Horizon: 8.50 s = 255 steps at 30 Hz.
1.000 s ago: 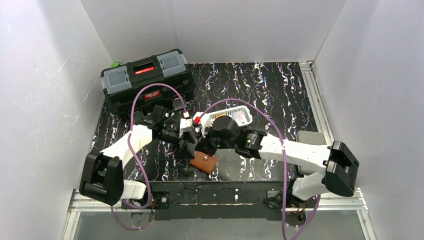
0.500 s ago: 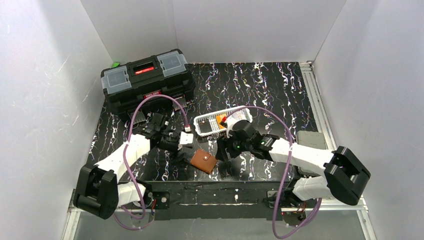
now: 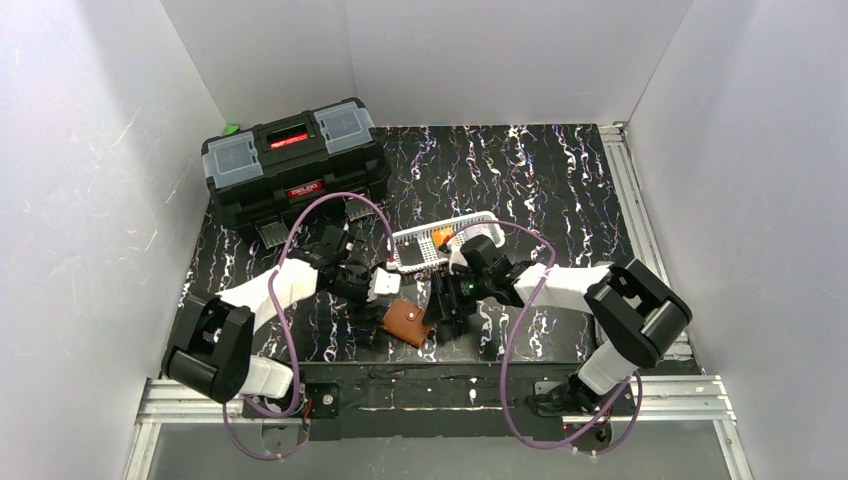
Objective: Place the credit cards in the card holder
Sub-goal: Pick up the card holder from the center of the board, then open the card holder at the center of the board.
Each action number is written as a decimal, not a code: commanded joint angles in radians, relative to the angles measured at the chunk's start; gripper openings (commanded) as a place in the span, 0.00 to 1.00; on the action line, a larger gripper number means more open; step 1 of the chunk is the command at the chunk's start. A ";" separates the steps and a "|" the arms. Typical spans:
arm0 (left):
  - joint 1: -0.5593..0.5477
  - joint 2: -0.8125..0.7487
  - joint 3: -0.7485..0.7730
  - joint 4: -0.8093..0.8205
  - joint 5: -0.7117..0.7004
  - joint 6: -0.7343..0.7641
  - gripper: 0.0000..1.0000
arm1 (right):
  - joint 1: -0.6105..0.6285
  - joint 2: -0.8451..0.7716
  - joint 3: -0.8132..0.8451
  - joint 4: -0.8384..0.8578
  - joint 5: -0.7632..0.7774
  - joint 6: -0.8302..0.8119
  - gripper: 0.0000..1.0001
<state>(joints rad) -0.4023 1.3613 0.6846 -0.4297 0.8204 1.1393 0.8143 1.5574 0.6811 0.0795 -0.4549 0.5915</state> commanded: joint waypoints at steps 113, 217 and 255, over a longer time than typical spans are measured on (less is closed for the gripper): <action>0.146 -0.425 0.068 0.787 0.330 -1.909 0.00 | 0.040 -0.490 0.187 0.151 0.119 -0.132 0.01; -0.021 -0.538 0.045 0.619 -0.160 -1.701 0.00 | 0.122 -0.098 0.725 -0.364 0.485 0.341 0.56; -0.009 -0.537 0.081 0.605 -0.145 -1.581 0.00 | -0.026 -0.222 0.479 -0.045 0.185 0.587 0.01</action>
<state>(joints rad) -0.3904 0.8478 0.7345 0.1421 0.5640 -0.5209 0.8150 1.3632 1.1980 -0.1089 -0.2043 1.0904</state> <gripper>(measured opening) 0.109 0.031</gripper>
